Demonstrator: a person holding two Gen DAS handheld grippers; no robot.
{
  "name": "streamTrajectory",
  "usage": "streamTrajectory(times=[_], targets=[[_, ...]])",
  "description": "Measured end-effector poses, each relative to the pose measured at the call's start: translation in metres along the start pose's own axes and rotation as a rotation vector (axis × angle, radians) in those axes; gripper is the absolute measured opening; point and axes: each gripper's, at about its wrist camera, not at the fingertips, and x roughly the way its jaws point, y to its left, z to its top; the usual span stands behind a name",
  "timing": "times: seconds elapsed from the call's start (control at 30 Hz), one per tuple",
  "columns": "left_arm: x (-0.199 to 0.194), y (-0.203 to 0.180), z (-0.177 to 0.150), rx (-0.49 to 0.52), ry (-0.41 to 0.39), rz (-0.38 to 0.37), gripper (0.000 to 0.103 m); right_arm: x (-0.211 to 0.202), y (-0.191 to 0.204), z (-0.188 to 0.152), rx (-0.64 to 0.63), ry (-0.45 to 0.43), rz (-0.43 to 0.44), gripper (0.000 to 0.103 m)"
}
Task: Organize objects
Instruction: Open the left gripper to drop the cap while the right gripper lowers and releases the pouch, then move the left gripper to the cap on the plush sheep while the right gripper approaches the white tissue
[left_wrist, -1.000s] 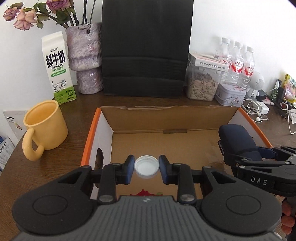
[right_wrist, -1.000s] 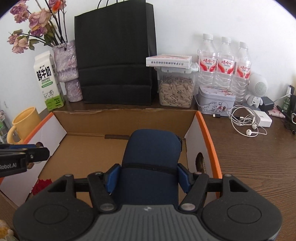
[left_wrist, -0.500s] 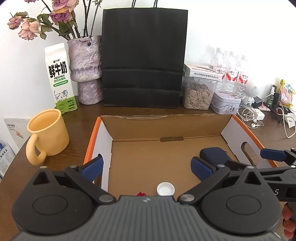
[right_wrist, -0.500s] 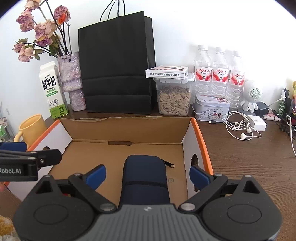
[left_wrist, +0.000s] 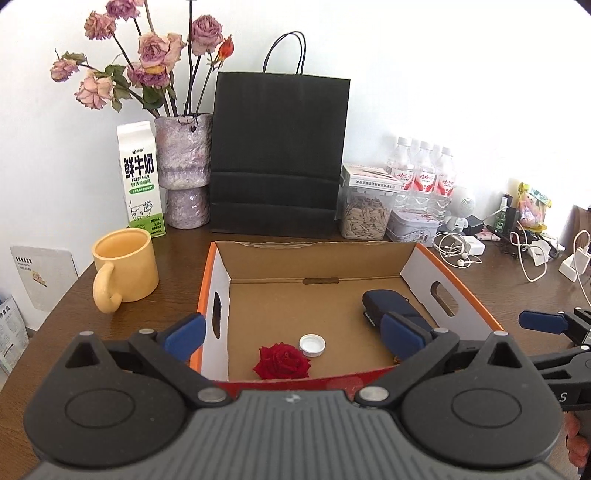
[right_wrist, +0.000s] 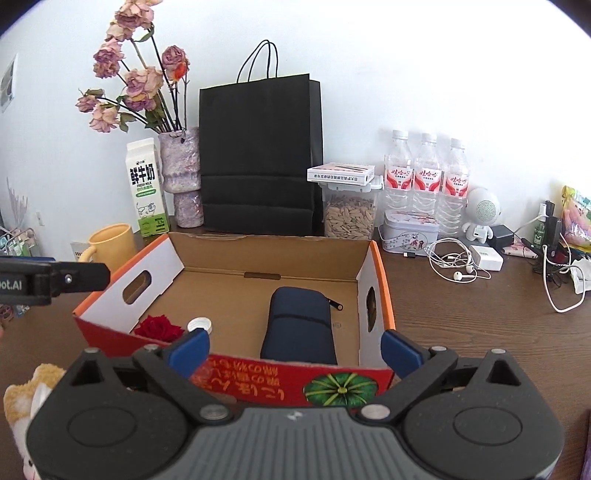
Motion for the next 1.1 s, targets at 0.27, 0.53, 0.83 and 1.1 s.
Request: streamTrajectory(times=[0.27,0.53,0.83,1.1], targets=[[-0.049,0.002,-0.038,0.045,-0.018,-0.046,0.103,-0.055,0.002,-0.044,-0.008,-0.027,-0.007,0.1],[-0.078,0.008,-0.077,0.094,-0.01,-0.046,0.103,-0.085,0.006,-0.084,-0.021,0.008,0.007,0.1],[-0.084,0.022,-0.097,0.105,0.039,-0.026,0.103,-0.087,0.007,-0.105,-0.058,0.064,0.011,0.1],[-0.078,0.021,-0.098,0.099,0.051,-0.028,0.103,-0.051,-0.003,-0.101,-0.134,0.123,0.025,0.1]])
